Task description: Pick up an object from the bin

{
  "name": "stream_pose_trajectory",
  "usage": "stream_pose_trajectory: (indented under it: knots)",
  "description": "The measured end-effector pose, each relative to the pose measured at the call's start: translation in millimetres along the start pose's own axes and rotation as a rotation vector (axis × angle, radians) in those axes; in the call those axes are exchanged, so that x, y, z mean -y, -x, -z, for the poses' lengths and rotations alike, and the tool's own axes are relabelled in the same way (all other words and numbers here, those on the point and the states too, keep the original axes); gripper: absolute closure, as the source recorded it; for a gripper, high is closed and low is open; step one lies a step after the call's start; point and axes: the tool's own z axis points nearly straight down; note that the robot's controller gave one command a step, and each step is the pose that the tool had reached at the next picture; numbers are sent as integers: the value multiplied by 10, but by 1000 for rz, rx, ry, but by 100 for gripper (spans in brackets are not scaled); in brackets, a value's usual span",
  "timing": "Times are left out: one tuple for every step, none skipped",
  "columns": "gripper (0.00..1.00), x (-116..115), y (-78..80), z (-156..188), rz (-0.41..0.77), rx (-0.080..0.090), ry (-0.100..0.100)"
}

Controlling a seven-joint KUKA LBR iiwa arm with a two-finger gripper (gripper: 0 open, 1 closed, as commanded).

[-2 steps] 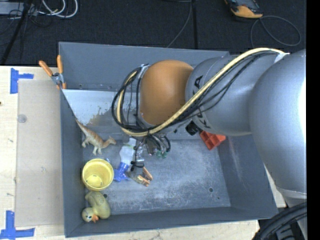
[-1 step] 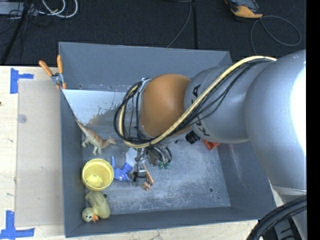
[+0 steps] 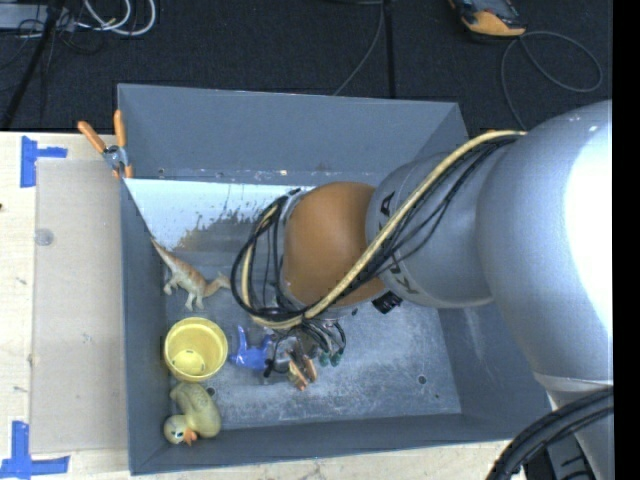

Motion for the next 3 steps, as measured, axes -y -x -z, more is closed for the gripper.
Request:
stream_pose_trajectory:
  knots:
    - [100, 1, 0, 0, -1, 0, 0]
    - [100, -85, 130, 1005, -8, 0, 0]
    - [100, -84, 130, 1005, -9, 0, 0]
